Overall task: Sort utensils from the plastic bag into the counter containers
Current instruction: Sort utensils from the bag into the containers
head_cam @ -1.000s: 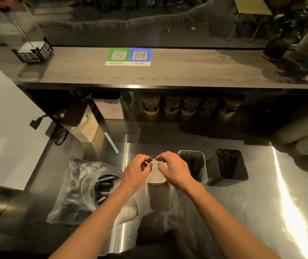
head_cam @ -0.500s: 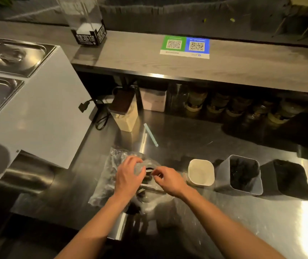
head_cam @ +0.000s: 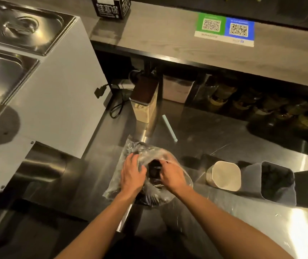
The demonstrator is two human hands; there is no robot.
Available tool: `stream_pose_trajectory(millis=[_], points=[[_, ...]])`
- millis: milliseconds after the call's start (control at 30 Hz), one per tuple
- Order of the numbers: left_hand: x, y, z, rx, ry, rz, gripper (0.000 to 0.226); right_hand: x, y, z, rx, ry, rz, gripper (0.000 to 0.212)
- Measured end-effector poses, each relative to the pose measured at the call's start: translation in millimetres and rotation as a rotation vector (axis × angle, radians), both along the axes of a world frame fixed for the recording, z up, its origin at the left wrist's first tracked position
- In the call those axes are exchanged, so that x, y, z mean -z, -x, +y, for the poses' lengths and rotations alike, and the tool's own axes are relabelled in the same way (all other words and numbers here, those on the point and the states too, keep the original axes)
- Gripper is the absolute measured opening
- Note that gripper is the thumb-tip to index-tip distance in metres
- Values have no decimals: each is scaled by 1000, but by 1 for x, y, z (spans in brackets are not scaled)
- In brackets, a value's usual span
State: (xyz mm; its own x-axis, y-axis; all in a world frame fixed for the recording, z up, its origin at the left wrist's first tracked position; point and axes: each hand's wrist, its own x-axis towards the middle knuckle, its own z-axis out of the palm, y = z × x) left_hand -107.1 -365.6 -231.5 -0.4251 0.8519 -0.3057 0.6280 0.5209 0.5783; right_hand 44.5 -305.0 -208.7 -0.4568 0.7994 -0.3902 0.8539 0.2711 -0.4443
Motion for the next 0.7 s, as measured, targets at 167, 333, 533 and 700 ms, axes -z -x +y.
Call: stream_pose_trajectory(millis=[167, 333, 533, 700], points=[[0, 8, 11, -50, -78, -34, 26, 15, 10, 11, -44, 10, -138, 56], [3, 16, 19, -57, -78, -55, 20, 27, 10, 14, -116, -16, -202, 75], [6, 12, 12, -46, -152, -62, 9, 29, 14, 16, -116, 4, -239, 62], [0, 9, 12, -46, -162, -77, 10, 30, 19, 12, -153, -25, -264, 59]])
